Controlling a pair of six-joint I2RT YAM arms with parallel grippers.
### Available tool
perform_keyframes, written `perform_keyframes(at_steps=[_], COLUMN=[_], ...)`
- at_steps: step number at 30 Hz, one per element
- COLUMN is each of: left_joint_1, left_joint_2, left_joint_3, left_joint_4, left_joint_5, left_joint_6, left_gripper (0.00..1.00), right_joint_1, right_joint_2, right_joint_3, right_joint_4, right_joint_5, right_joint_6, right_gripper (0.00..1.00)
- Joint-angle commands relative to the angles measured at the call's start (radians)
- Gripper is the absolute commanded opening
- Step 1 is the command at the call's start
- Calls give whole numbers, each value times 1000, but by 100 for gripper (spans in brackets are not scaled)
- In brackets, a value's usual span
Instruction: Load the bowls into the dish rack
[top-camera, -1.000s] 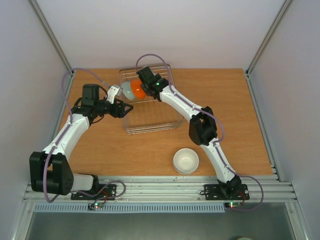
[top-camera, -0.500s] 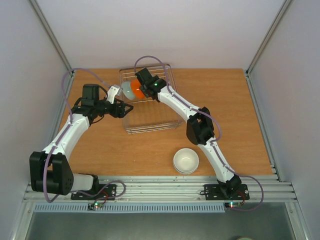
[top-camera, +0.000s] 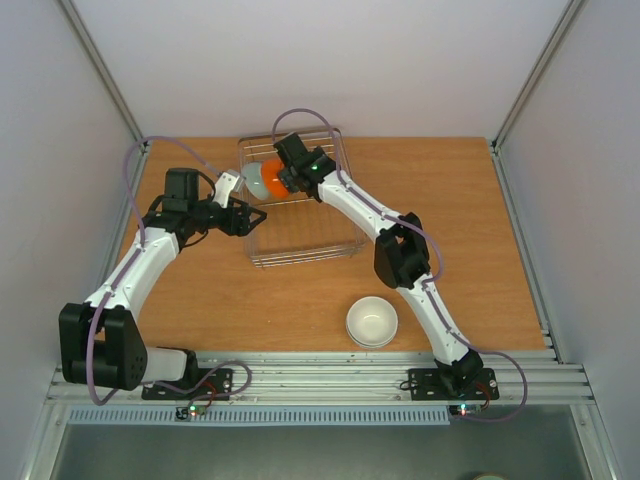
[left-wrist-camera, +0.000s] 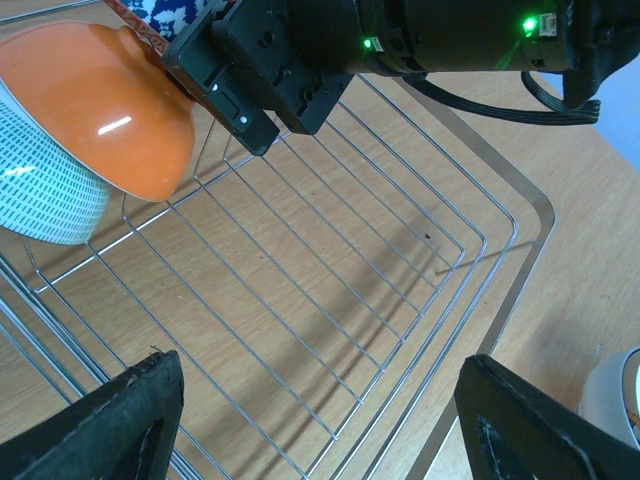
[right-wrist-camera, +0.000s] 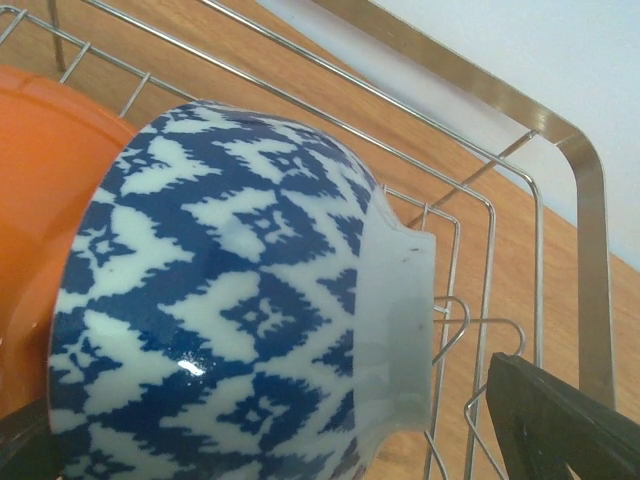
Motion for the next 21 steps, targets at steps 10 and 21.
perform_keyframes(at_steps=[10,21], left_joint_1=[-1,-2], left_joint_2=[-13,-13], left_joint_3=[9,6], left_joint_4=[8,12], left_joint_5=[16,17], left_joint_6=[23,23], left_gripper=[75,75], right_joint_1=[9,14], right_joint_2=[-79,-179], right_joint_3=[-149,-268], right_joint_4=[88,147], right_joint_5=[-61,-77], right_joint_6=[2,9], right_gripper=[98,98])
